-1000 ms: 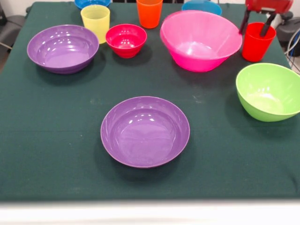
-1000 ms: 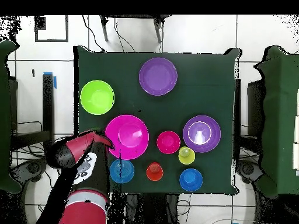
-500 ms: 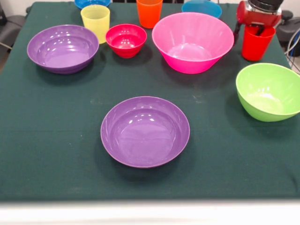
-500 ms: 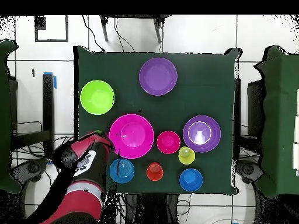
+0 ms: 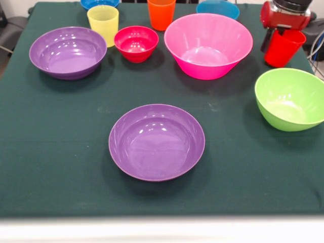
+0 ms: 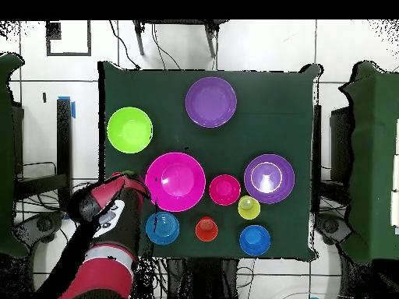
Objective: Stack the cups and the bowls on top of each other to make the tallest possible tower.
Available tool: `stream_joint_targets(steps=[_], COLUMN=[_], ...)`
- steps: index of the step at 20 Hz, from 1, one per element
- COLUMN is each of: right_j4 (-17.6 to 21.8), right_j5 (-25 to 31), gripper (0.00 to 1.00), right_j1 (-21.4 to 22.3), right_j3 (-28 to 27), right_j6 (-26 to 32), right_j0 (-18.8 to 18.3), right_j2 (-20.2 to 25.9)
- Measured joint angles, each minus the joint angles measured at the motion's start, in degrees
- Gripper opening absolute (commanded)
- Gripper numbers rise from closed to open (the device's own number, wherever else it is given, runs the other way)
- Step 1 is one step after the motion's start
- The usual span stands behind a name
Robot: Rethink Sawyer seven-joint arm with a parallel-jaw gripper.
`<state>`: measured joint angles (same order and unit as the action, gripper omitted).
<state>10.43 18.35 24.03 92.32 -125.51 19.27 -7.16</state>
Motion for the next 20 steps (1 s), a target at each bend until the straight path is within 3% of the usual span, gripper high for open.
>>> stream_joint_targets(steps=[12,16,20], right_j4=[-0.1,-0.1,-0.1], right_j5=[0.2,3.1,9.7], gripper=[0.0,0.0,0.0], right_j1=[0.8,3.9,9.0], right_j3=[-0.5,0.6,1.5], right_j6=[0.0,0.0,0.0], right_j0=[-1.0,-3.8,-9.0], right_j2=[0.4,1.9,4.1])
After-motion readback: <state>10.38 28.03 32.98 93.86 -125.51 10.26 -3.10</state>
